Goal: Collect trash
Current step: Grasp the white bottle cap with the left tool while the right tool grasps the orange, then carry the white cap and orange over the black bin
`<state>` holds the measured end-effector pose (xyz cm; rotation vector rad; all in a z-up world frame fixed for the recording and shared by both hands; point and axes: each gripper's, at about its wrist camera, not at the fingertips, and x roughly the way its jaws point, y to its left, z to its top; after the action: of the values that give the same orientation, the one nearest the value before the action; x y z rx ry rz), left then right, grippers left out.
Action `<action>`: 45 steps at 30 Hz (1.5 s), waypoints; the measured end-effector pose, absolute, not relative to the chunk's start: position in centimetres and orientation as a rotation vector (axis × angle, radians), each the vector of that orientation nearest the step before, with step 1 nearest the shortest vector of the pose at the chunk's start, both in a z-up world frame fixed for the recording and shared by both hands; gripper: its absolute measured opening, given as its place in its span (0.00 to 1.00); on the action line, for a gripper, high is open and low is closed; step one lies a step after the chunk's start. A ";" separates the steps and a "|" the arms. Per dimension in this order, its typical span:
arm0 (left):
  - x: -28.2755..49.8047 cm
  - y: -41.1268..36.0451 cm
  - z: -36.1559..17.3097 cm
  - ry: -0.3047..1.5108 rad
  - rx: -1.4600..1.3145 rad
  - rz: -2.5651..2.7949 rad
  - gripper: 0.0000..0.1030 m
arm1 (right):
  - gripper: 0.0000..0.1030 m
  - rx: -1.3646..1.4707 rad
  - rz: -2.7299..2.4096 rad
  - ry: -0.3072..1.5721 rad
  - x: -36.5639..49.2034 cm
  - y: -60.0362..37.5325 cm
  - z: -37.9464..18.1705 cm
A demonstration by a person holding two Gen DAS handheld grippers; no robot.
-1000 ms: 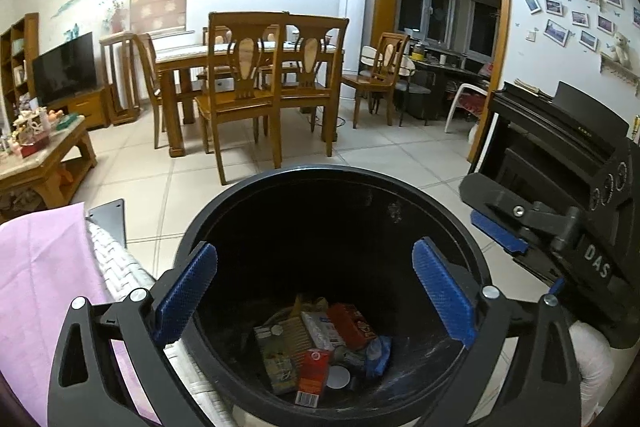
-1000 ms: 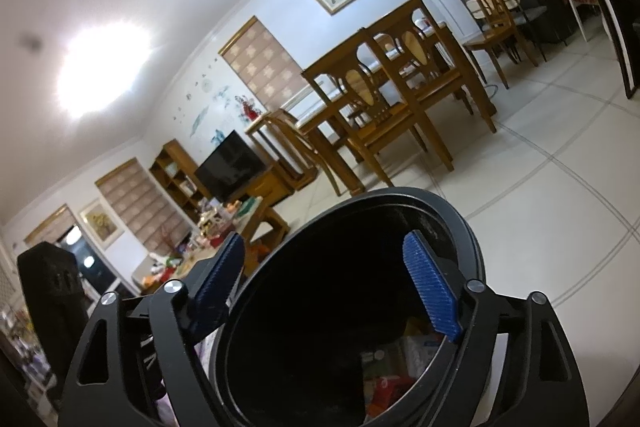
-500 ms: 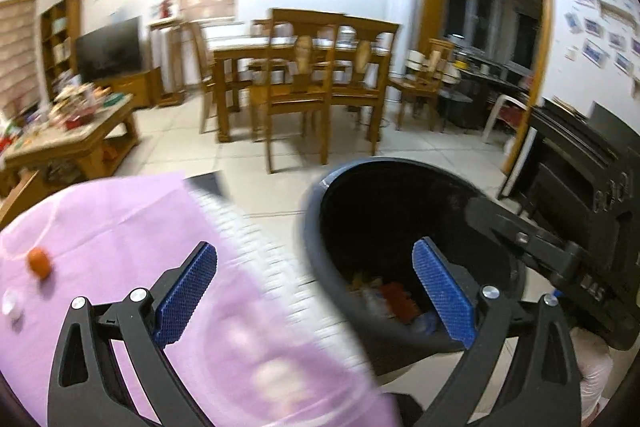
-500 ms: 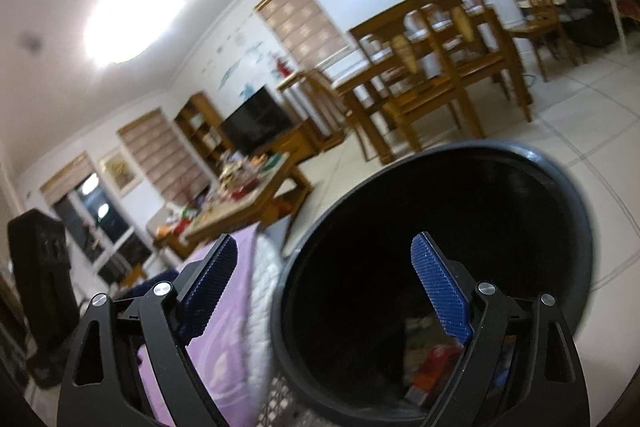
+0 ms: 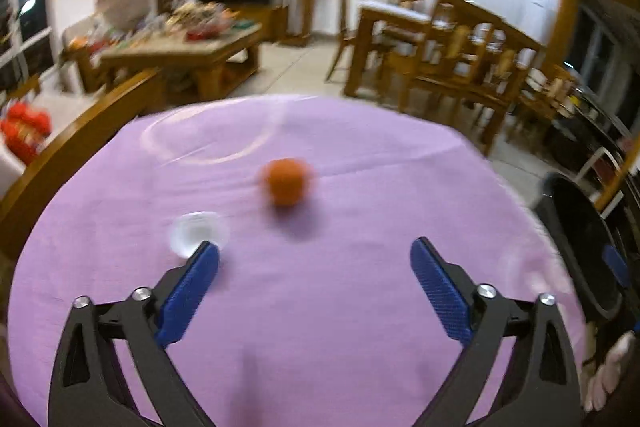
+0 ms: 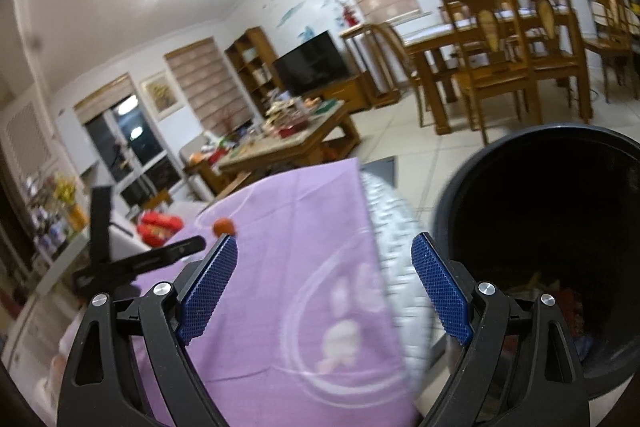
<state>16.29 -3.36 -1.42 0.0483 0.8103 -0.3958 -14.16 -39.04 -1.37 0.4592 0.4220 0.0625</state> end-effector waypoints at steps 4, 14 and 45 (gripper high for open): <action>18.9 -0.9 -2.4 0.854 0.033 -0.370 0.77 | 0.85 0.425 0.114 0.448 -12.6 -36.1 -0.8; 19.7 0.0 -3.4 0.875 0.038 -0.399 0.39 | 0.85 0.268 0.237 0.596 -4.8 -29.4 1.2; 19.5 3.0 -2.6 0.790 -0.070 -0.421 0.36 | 0.36 0.138 0.286 0.886 14.9 -19.1 -4.1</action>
<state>19.48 2.98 -2.58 -0.0699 0.7900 -0.4212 14.95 -19.14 -4.13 0.1375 0.8855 0.2865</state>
